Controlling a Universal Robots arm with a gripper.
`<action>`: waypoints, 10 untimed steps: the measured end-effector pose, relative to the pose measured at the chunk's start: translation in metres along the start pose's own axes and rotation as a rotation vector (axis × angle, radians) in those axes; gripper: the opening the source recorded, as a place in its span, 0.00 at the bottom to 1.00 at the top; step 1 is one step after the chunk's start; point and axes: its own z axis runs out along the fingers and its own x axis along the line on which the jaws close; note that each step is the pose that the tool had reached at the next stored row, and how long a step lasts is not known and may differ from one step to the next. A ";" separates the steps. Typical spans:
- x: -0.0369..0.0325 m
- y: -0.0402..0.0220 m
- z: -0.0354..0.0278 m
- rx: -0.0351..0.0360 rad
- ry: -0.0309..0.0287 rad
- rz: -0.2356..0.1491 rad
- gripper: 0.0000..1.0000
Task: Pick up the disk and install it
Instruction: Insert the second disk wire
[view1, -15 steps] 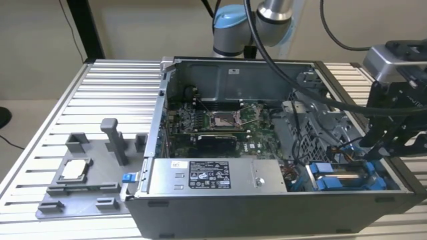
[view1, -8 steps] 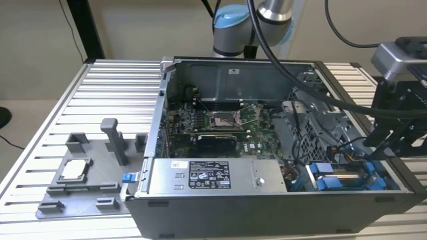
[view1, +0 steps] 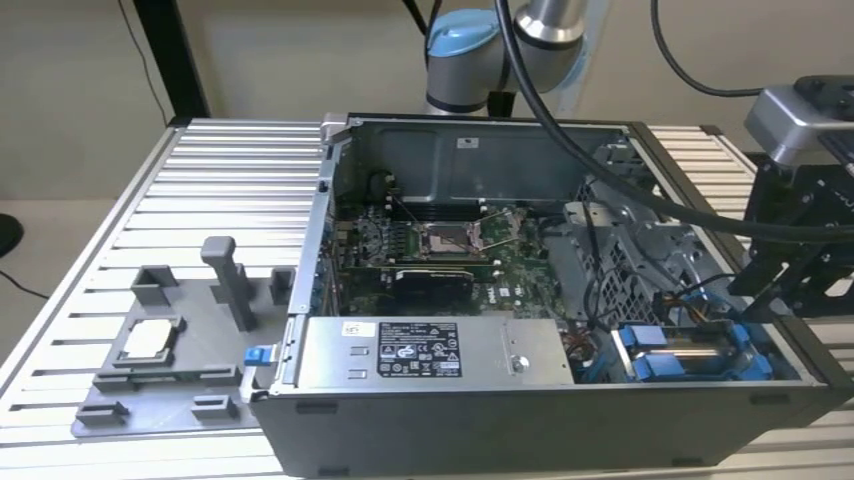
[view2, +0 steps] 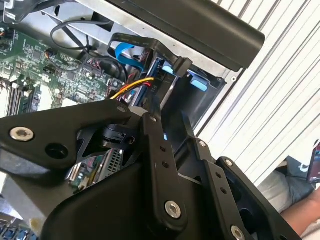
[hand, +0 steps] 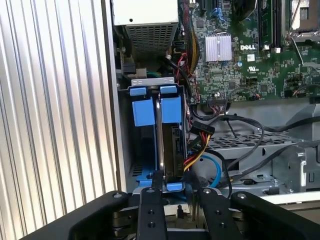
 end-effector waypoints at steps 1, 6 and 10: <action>0.0000 0.0000 0.0000 0.0000 -0.0001 0.000 1.00; 0.0002 0.0000 0.0000 0.0000 0.0000 0.000 1.00; 0.0012 -0.0012 0.0000 -0.0014 -0.0002 0.000 1.00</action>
